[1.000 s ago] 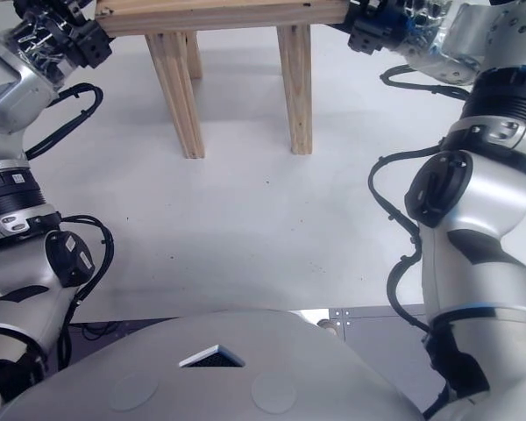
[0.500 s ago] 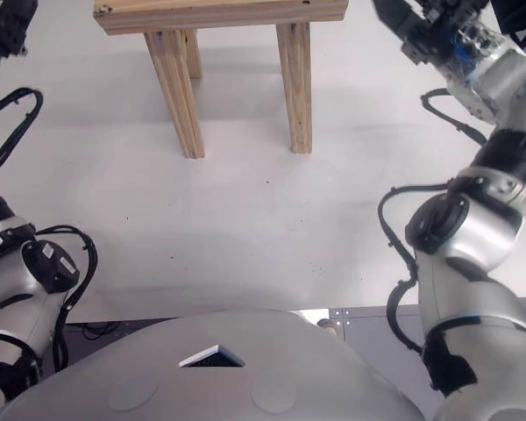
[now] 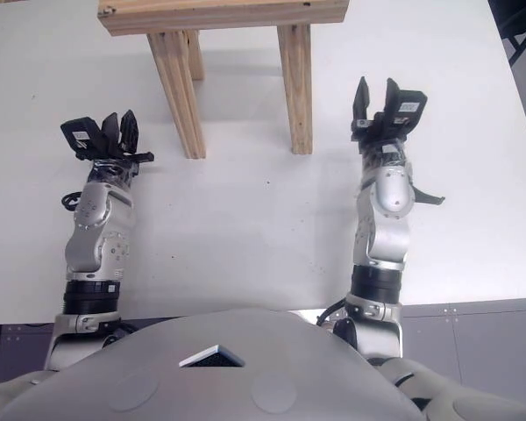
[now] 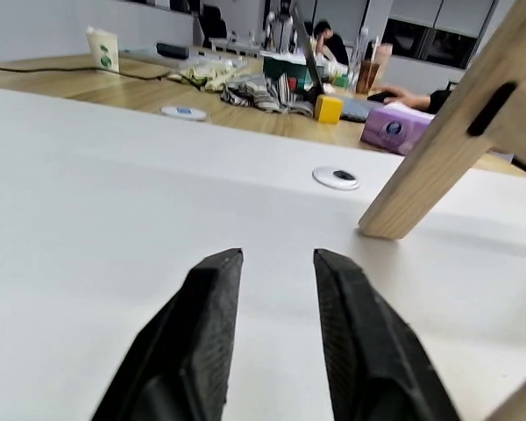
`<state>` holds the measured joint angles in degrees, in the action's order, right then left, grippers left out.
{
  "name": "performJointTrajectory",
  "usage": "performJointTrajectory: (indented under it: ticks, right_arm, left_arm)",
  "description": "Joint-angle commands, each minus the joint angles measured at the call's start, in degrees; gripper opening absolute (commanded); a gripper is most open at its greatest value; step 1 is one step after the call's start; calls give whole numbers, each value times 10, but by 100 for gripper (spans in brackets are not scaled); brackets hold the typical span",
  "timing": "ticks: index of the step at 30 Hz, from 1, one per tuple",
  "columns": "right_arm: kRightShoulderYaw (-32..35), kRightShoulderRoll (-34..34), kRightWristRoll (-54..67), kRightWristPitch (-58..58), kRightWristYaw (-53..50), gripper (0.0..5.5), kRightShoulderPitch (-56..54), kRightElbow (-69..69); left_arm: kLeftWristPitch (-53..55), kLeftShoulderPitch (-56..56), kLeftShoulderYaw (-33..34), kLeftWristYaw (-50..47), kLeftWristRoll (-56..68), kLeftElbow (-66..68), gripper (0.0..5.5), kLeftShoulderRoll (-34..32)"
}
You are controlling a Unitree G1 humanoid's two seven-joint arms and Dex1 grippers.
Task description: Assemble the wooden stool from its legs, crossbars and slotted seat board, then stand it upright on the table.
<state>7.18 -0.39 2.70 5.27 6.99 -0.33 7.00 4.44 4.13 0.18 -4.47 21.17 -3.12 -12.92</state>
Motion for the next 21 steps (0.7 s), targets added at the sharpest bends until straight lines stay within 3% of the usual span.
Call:
performJointTrajectory:
  ticks: [1, 7, 10, 21]
  right_arm:
    - [-29, 16, -11, -3, -19, 159, 35, 20]
    - [-70, 22, -25, -18, -40, 61, 54, 28]
    - [-91, 28, -36, -28, -47, 7, 61, 32]
    - [-109, 29, -34, -32, -71, 3, 52, 21]
  left_arm:
    - [1, 23, 2, 10, -28, -23, 90, 16]
    - [19, 49, 7, 41, -45, -54, 5, 22]
    - [25, 58, 15, 59, -45, -72, 0, 18]
    - [41, 31, 57, 98, -52, -60, 0, 5]
